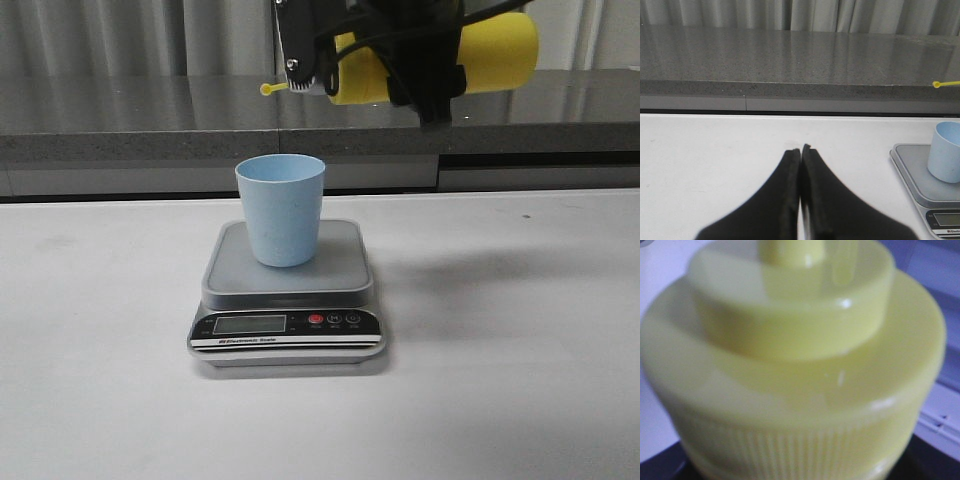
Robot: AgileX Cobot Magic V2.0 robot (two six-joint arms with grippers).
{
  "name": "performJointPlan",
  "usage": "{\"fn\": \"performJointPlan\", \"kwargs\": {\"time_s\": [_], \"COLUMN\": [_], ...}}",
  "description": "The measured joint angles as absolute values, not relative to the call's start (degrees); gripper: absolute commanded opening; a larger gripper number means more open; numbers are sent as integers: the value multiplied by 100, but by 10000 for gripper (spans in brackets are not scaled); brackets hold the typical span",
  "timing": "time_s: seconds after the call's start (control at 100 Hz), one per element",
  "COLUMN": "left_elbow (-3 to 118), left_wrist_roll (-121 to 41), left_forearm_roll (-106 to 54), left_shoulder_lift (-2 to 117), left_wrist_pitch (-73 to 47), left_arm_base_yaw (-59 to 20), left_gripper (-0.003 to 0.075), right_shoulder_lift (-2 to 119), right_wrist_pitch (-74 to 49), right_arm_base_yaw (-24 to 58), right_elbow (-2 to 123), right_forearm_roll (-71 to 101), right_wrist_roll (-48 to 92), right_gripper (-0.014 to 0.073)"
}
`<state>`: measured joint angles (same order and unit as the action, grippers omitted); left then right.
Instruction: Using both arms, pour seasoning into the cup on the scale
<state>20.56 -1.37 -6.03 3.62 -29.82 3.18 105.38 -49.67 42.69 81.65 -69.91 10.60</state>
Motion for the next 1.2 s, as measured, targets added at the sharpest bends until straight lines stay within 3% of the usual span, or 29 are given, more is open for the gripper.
{"fn": "performJointPlan", "kwargs": {"time_s": [0.47,1.01,1.2], "left_elbow": [2056,2056,2056], "left_wrist_roll": [-137,-137,-137], "left_forearm_roll": [-603,-603,-603], "left_shoulder_lift": [362,362,362], "left_wrist_pitch": [-2982,-2982,-2982], "left_arm_base_yaw": [318,318,318], "left_gripper": [-20,-20,-20], "right_shoulder_lift": [10538,10691,10691], "right_wrist_pitch": [-4636,-4745,-4883], "right_arm_base_yaw": [4269,4269,4269], "right_elbow": [8165,8165,8165], "right_forearm_roll": [-7540,-7605,-7477], "right_wrist_roll": [2781,2858,1917], "right_gripper": [164,164,164]}}
